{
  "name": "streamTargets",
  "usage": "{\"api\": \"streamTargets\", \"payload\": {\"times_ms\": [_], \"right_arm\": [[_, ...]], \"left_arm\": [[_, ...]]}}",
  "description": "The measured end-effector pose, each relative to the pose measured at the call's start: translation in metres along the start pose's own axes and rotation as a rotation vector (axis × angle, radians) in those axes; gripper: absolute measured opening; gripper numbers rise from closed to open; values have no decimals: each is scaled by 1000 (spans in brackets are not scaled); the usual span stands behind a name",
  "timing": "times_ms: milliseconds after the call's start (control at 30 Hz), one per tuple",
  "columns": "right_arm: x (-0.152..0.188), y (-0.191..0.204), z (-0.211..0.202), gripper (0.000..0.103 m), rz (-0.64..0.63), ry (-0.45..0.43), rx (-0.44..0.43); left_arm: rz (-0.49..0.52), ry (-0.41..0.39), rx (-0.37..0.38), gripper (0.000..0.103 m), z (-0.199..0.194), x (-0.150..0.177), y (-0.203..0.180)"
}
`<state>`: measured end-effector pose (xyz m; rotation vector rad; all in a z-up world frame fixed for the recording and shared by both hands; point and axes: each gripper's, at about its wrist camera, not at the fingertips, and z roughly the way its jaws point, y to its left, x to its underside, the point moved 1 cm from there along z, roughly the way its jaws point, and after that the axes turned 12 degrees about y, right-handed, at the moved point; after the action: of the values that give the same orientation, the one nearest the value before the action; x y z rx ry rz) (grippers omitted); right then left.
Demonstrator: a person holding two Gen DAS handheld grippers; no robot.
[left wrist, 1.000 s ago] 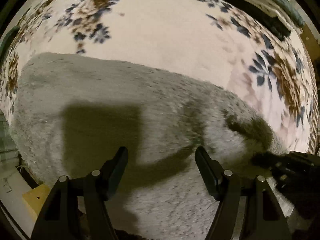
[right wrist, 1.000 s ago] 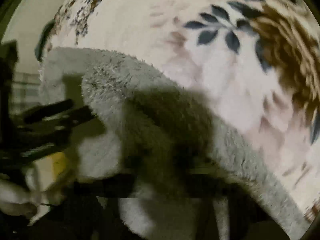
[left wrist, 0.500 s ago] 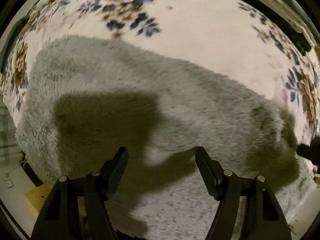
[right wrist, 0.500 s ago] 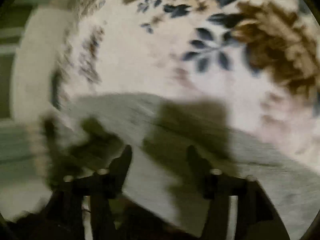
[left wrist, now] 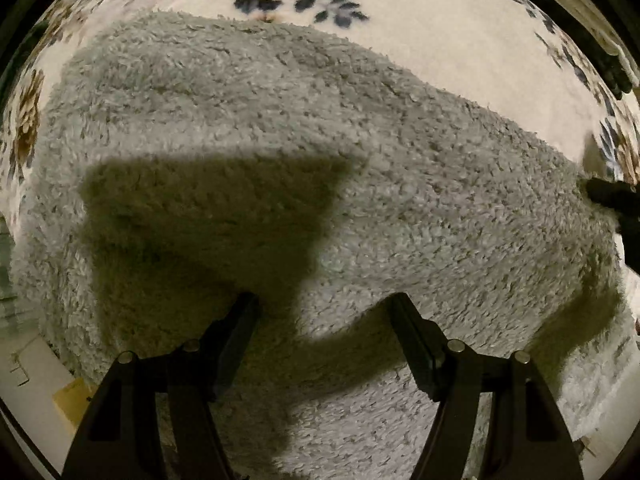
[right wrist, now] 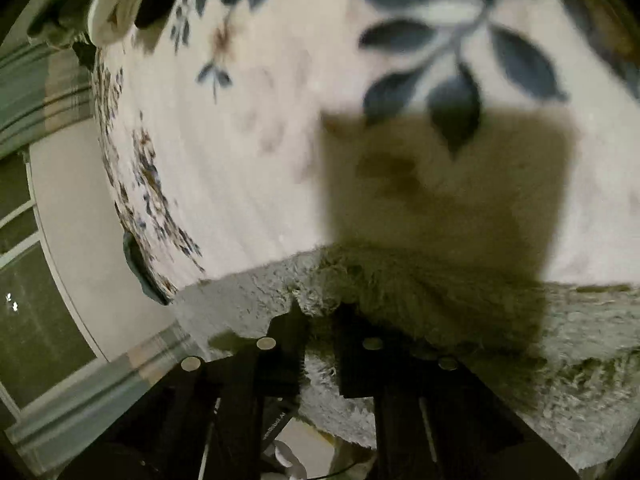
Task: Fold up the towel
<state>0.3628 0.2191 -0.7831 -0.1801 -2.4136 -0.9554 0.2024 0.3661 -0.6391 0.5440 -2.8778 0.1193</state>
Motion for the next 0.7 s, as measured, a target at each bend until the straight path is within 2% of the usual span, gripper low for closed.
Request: {"api": "streamTargets", "payload": {"times_ms": [100,200,300,367,400,467,567,700], "right_arm": [[-7,8,-2,10,-4,-44,56],[-17,14,7,10,-57,-9,149],[-10,22,4,19,-87,42,154],[-6,40,0,36,-151,40,170],[5,44,-12,40,-208,6,253],[18,55,-20,56,-324,-2,335],[37,54,-8,61,-451,64,489],[45,43,27,60,-551,152,672]], "left_arm": [[17,5,-3,68,-1,-7,11],[16,9,5,67,0,-20,21],[26,11,10,68,-2,-19,36],[30,13,18,68,-2,-20,47],[29,14,23,68,-2,-14,47],[24,14,42,68,-4,-10,59],[20,3,53,67,-7,-5,78],[29,1,37,68,-4,-7,96]]}}
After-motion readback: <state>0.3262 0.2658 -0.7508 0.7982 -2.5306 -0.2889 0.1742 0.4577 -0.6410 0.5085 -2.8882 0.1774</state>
